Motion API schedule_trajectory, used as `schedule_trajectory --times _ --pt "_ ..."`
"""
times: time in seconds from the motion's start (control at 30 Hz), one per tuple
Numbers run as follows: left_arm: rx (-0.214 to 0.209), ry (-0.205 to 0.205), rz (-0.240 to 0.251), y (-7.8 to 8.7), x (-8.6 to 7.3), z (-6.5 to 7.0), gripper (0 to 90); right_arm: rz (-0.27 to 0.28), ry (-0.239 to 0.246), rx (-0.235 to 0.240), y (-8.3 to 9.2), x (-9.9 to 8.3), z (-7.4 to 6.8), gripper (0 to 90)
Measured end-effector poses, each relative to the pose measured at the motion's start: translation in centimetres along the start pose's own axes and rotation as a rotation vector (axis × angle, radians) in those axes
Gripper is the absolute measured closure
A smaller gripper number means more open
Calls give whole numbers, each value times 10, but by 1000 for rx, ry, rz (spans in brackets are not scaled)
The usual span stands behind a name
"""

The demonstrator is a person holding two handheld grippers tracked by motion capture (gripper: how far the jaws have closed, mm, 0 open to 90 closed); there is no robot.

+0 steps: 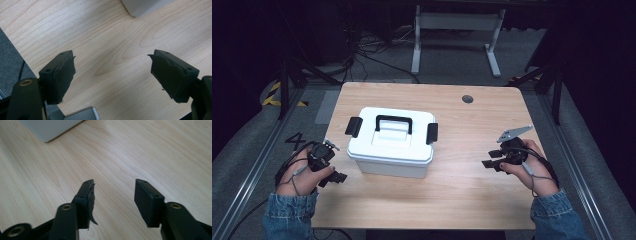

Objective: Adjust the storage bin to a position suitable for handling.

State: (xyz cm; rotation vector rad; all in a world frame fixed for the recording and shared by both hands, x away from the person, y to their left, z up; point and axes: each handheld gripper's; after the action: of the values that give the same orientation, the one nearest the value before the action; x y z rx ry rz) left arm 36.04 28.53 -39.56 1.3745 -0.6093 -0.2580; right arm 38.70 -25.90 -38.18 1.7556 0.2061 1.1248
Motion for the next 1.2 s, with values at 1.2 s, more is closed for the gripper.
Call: schedule_trajectory --times 1.2 --pt "10 69 123 13 -1 -9 228 119 171 82 12 141 -40 492"
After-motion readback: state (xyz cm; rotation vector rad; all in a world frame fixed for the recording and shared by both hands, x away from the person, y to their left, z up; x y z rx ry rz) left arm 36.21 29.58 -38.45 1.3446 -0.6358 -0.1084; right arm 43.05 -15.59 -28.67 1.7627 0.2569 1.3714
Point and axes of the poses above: each handheld gripper's, and its own axes: y roughly backward along the jaws, x roughly out of its top, z roughly to its right
